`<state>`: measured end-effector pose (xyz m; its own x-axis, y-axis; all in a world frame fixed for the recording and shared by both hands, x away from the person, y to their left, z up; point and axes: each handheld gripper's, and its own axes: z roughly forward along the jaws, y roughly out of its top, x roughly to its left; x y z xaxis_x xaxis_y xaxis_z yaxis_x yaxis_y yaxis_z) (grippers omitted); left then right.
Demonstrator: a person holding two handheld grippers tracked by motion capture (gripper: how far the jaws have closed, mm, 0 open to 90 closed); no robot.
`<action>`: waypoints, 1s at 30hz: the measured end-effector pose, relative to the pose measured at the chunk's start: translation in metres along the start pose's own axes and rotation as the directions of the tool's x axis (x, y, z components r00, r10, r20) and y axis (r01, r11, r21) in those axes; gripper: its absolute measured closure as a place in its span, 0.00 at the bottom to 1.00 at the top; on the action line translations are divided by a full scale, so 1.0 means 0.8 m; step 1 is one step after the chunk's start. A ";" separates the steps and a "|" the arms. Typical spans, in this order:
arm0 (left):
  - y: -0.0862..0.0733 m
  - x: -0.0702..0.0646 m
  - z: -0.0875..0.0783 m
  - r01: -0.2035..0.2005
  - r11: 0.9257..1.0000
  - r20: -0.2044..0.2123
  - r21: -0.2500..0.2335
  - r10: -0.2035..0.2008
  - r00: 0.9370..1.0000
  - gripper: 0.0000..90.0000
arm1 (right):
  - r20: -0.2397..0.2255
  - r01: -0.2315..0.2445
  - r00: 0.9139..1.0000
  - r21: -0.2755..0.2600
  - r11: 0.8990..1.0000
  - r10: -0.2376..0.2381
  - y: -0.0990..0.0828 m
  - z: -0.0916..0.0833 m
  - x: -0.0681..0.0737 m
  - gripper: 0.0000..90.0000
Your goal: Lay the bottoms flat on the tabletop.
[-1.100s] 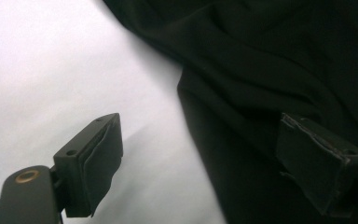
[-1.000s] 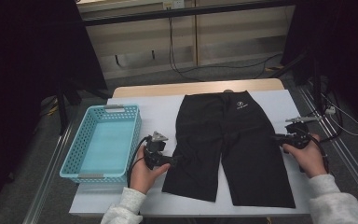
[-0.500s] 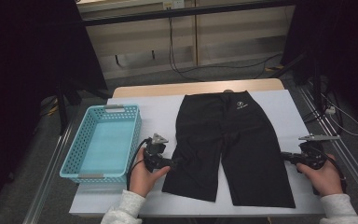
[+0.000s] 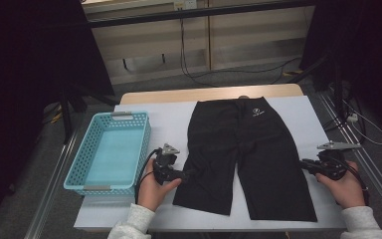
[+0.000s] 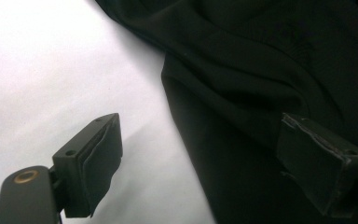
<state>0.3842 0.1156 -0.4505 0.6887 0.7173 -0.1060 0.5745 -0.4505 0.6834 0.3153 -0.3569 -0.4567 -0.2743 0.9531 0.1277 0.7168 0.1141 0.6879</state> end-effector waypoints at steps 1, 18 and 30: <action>0.000 0.000 0.000 -0.003 1.000 0.004 0.007 0.003 1.000 0.16 | -0.014 -0.016 1.000 -0.003 1.000 0.016 0.001 0.000 0.001 0.84; 0.001 -0.001 0.002 -0.010 1.000 0.010 0.011 0.010 1.000 0.17 | 0.031 -0.017 0.999 0.005 1.000 0.017 -0.003 -0.005 -0.004 1.00; 0.001 -0.002 0.005 -0.006 1.000 0.007 0.009 0.006 1.000 0.17 | 0.019 0.072 0.997 -0.038 0.997 -0.072 0.011 -0.003 0.028 0.70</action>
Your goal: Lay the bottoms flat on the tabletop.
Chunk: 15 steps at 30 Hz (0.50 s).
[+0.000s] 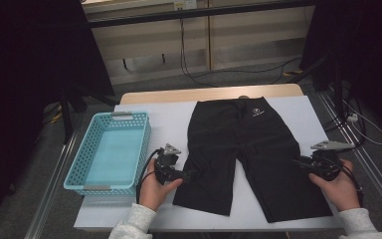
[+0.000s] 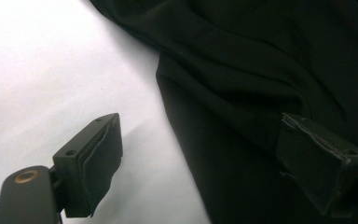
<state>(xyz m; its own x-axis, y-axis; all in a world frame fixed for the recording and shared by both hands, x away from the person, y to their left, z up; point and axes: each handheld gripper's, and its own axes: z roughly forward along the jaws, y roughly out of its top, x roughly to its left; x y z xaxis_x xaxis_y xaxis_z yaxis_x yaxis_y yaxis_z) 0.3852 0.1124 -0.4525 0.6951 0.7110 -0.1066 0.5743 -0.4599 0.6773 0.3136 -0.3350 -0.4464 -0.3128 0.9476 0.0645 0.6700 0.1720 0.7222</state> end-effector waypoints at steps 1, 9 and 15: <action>0.000 0.000 0.000 -0.002 1.000 0.000 0.002 0.002 1.000 0.17 | -0.013 0.017 1.000 -0.002 1.000 -0.017 0.003 0.001 0.007 0.68; 0.000 -0.001 0.000 -0.001 1.000 0.005 0.000 0.001 1.000 0.17 | -0.114 0.088 0.990 0.027 0.996 -0.084 0.008 0.025 0.051 0.67; 0.000 0.000 0.000 -0.002 1.000 0.000 0.001 0.002 1.000 0.17 | -0.144 0.151 0.979 0.041 0.988 -0.144 0.006 0.034 0.075 0.72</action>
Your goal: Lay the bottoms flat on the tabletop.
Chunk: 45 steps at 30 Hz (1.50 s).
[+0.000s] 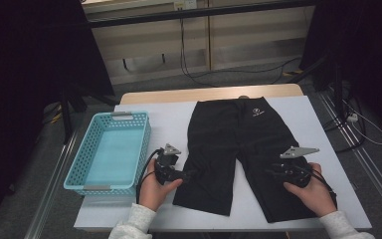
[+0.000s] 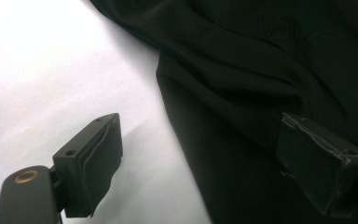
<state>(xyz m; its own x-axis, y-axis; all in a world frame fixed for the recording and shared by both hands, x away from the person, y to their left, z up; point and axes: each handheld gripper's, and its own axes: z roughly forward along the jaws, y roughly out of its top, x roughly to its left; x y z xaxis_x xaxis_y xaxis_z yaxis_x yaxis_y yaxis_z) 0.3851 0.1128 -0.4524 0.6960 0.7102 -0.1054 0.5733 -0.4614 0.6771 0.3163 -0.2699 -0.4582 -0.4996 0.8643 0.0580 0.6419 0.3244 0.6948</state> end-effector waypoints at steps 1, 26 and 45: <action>0.000 0.000 0.000 -0.002 1.000 0.000 0.001 0.002 1.000 0.17 | 0.010 0.017 1.000 0.000 1.000 -0.017 0.001 0.001 0.002 0.74; -0.006 0.000 0.000 0.008 1.000 -0.004 0.026 -0.007 1.000 0.20 | -0.073 0.027 0.997 -0.018 0.999 -0.029 -0.004 -0.014 0.013 0.73; -0.005 -0.006 -0.011 0.011 0.996 -0.005 0.085 -0.011 1.000 0.74 | -0.049 0.023 0.998 -0.104 0.994 -0.028 0.012 0.002 0.028 0.45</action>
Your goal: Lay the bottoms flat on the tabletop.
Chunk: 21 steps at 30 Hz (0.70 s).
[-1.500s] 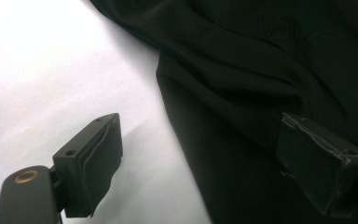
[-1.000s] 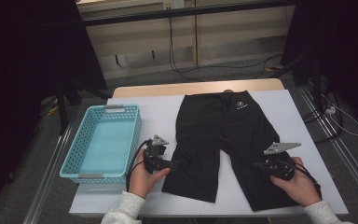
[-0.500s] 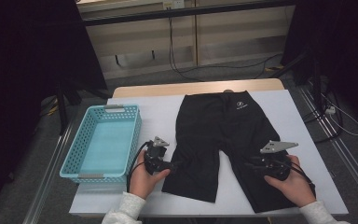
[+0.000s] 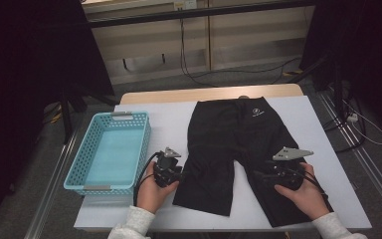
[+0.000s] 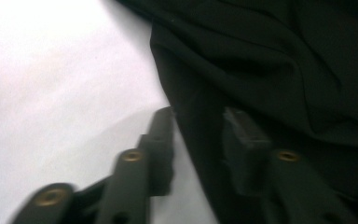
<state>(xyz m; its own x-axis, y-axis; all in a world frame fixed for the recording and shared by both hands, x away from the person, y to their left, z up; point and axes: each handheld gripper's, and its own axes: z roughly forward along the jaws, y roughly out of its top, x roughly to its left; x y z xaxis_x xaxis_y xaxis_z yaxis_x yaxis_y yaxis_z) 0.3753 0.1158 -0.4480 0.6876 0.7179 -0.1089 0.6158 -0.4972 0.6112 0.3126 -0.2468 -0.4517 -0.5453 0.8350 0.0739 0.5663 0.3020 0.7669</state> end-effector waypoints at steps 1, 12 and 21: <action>0.000 0.001 -0.001 0.023 1.000 0.021 0.005 -0.023 1.000 0.79 | 0.000 0.003 1.000 -0.003 1.000 -0.003 0.001 0.001 0.001 0.45; -0.003 0.003 -0.005 0.080 0.996 0.082 0.027 -0.082 0.993 0.98 | -0.026 0.045 0.999 -0.018 0.999 -0.045 0.019 0.020 0.023 0.43; -0.007 -0.002 -0.023 0.089 0.996 0.112 0.029 -0.092 0.989 0.99 | -0.033 0.056 0.998 -0.027 0.998 -0.057 0.030 0.029 0.029 0.42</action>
<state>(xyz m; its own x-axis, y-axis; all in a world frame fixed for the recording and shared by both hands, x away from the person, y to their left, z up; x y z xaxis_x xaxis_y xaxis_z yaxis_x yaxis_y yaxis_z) 0.3634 0.1264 -0.4368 0.6671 0.7012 -0.2516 0.6855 -0.4455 0.5759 0.3276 -0.2092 -0.4465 -0.5968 0.8008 0.0506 0.5176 0.3360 0.7869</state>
